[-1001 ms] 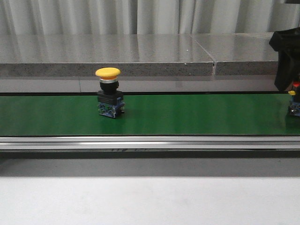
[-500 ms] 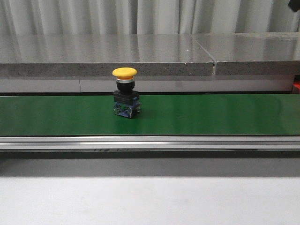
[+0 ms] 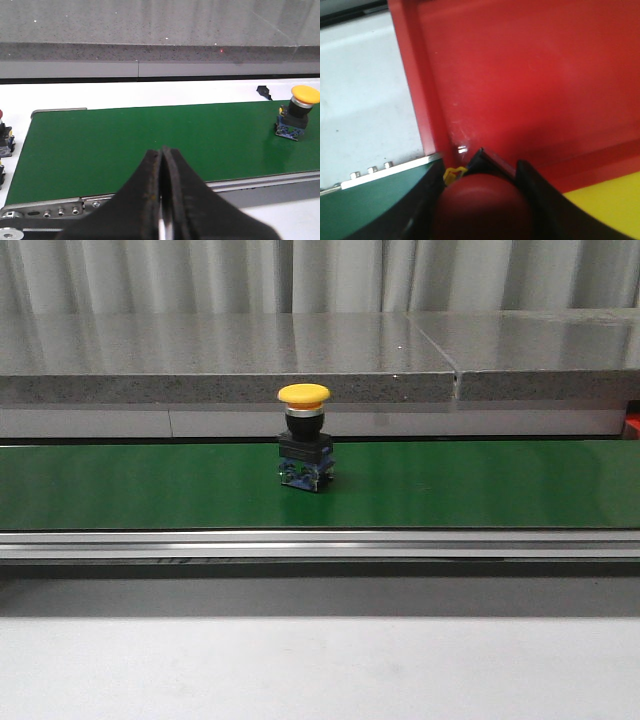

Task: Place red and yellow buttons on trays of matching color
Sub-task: 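Carry the red button into the red tray and release it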

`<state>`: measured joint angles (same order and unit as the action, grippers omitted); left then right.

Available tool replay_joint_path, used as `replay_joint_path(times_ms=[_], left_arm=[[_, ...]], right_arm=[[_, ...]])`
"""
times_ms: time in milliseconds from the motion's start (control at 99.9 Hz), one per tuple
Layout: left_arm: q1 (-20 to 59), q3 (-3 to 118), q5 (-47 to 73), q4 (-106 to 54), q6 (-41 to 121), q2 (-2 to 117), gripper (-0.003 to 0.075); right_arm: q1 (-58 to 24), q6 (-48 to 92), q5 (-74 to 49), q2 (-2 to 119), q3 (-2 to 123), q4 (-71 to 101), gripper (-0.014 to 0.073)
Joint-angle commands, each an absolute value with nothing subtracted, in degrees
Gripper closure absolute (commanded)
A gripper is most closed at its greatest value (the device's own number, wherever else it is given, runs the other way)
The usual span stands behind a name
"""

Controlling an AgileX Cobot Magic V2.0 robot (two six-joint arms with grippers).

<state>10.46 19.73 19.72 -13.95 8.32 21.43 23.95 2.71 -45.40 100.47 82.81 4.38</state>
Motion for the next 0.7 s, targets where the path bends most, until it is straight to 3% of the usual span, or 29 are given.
replay_joint_path(times_ms=[0,690], left_arm=[[10.95,21.19,15.33,-14.45,8.31,21.73,0.0739],[10.95,21.19,15.33,-14.45,8.31,21.73,0.0739]], right_arm=[[24.36,4.18,-42.22,100.66,86.35,4.18,0.0566],[24.36,4.18,-40.51,115.65,96.28,4.84,0.0565]])
